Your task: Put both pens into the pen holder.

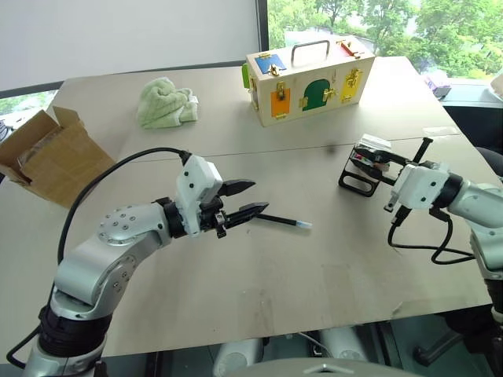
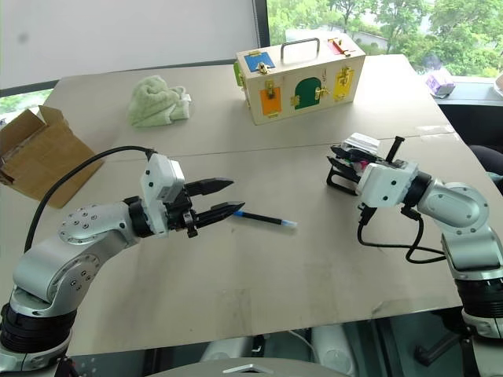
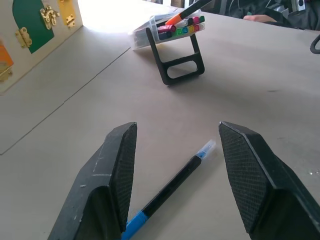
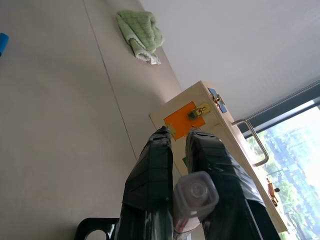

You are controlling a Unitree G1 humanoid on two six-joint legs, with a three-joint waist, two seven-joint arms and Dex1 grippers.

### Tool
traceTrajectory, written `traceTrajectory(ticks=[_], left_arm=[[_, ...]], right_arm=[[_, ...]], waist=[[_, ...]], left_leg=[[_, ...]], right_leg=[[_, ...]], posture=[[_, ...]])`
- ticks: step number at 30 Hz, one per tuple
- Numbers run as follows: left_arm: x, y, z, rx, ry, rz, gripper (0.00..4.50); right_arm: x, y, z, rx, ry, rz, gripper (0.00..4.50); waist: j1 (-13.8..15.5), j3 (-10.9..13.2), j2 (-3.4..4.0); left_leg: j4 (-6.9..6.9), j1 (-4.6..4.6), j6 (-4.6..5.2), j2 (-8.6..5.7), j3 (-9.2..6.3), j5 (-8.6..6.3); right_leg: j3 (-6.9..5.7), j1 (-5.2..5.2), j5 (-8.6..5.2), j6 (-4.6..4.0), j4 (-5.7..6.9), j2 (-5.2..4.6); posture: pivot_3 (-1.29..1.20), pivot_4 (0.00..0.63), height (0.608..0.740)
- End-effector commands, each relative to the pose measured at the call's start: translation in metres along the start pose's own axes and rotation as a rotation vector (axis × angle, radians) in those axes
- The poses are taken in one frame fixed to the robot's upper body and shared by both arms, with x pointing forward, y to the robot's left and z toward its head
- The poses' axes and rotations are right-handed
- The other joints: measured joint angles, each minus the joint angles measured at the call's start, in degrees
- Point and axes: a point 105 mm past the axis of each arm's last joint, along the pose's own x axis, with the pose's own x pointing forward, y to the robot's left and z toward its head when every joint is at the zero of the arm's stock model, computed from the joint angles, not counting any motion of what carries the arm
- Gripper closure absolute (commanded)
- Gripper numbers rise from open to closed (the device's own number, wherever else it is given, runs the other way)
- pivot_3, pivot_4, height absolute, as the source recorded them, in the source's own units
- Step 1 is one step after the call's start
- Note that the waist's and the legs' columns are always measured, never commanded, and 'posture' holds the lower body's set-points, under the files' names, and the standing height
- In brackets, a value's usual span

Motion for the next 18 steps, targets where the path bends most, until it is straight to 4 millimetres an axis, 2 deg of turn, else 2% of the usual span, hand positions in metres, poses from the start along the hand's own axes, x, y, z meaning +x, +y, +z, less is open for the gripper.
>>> traceTrajectory(ticks=[1, 2, 6, 7, 8, 9, 14, 18], left_arm=[[-0.005, -0.001, 0.009, 0.053, -0.023, 0.010, 1.82], [-0.005, -0.001, 0.010, 0.053, -0.027, 0.010, 1.82], [-0.003, -0.002, 0.012, 0.059, -0.036, 0.009, 1.82], [-0.002, 0.000, 0.013, 0.059, -0.039, 0.012, 1.82], [-0.002, 0.000, 0.013, 0.059, -0.041, 0.015, 1.82], [-0.001, 0.001, 0.013, 0.058, -0.041, 0.018, 1.82], [-0.002, 0.003, 0.008, 0.046, -0.029, 0.028, 1.82], [-0.005, 0.005, -0.009, 0.023, 0.019, 0.023, 1.82]], right_arm=[[0.003, -0.006, 0.001, -0.053, -0.019, -0.035, 3.67], [0.005, -0.008, -0.003, -0.059, -0.016, -0.051, 3.45], [0.010, -0.008, -0.013, -0.077, -0.005, -0.066, 1.68], [0.012, -0.008, -0.015, -0.083, -0.007, -0.071, 1.05], [0.013, -0.009, -0.016, -0.084, -0.015, -0.079, 0.68], [0.014, -0.010, -0.016, -0.081, -0.027, -0.089, 0.13], [0.015, -0.016, -0.008, -0.061, -0.087, -0.148, 0.06], [0.017, -0.017, 0.014, 0.284, -0.223, -0.195, 0.06]], waist=[[0.0, 0.0, 0.00], [0.0, 0.0, 0.00], [0.0, 0.0, 0.00], [0.0, 0.0, 0.00], [0.0, 0.0, 0.00], [0.0, 0.0, 0.00], [0.0, 0.0, 0.00], [-0.2, 0.0, 0.01]], left_leg=[[0.00, 0.00, 0.00, 0.00, 0.00, 0.00], [0.01, 0.00, 0.00, 0.00, 0.00, 0.00], [0.10, 0.00, 0.00, 0.00, 0.01, 0.00], [0.12, 0.00, 0.00, 0.00, 0.01, 0.00], [0.14, 0.00, 0.00, 0.00, 0.01, 0.00], [0.16, 0.00, 0.00, 0.00, 0.01, 0.00], [0.25, 0.00, 0.00, 0.00, 0.02, 0.00], [0.33, 0.01, 0.00, 0.01, 0.03, 0.00]], right_leg=[[0.00, 0.00, 0.00, 0.00, 0.00, 0.00], [0.00, 0.00, 0.00, 0.00, 0.01, 0.00], [0.00, 0.00, 0.00, 0.00, 0.08, 0.00], [0.00, 0.00, 0.00, 0.00, 0.09, 0.01], [0.00, 0.00, 0.00, 0.00, 0.11, 0.01], [0.00, 0.00, 0.00, 0.00, 0.13, 0.01], [0.01, -0.01, 0.00, 0.00, 0.28, 0.01], [0.06, -0.02, 0.00, 0.00, 0.42, 0.03]], posture=[[0.00, 0.150, 0.740], [0.00, 0.150, 0.740], [0.00, 0.150, 0.740], [0.00, 0.150, 0.740], [0.00, 0.150, 0.740], [0.00, 0.150, 0.740], [0.00, 0.150, 0.740], [0.00, 0.150, 0.740]])
